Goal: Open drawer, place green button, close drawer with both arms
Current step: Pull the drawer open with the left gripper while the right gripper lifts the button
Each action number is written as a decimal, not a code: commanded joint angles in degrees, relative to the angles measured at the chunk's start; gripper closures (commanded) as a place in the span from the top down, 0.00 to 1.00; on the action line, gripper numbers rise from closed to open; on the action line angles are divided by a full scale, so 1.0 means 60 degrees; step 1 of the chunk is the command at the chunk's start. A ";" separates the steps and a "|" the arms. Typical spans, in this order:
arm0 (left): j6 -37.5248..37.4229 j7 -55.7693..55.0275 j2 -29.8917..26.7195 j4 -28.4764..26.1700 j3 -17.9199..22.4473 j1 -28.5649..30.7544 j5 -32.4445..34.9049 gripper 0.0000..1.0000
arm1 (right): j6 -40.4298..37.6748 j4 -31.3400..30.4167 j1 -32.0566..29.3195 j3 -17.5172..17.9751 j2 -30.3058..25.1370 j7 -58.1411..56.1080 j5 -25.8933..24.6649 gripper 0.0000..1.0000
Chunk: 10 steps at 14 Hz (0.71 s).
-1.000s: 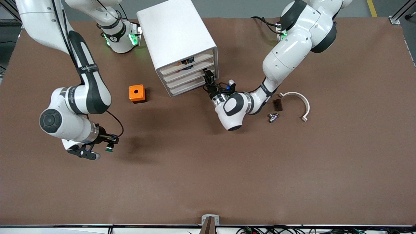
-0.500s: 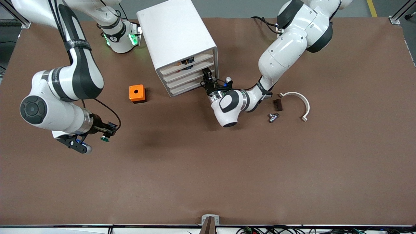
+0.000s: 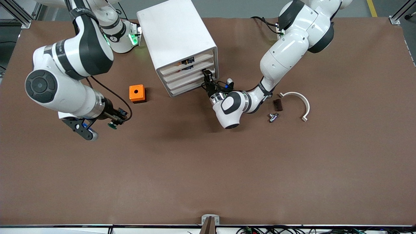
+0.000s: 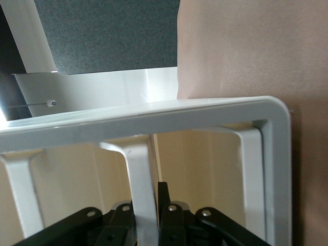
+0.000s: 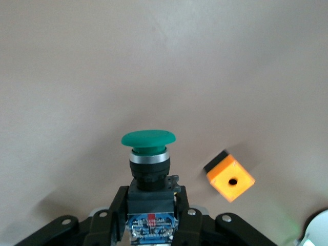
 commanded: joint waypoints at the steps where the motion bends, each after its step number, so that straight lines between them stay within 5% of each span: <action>1: -0.0025 0.0016 0.0103 0.0202 0.0197 0.0256 -0.0159 0.12 | -0.0198 -0.0043 0.0357 -0.0054 -0.0337 0.1307 0.0332 0.00; 10: 0.0471 0.0294 0.0030 0.0348 0.0374 0.1222 -0.0057 0.16 | 0.0151 -0.0335 0.2071 -0.0083 -0.0573 0.5293 0.0333 0.00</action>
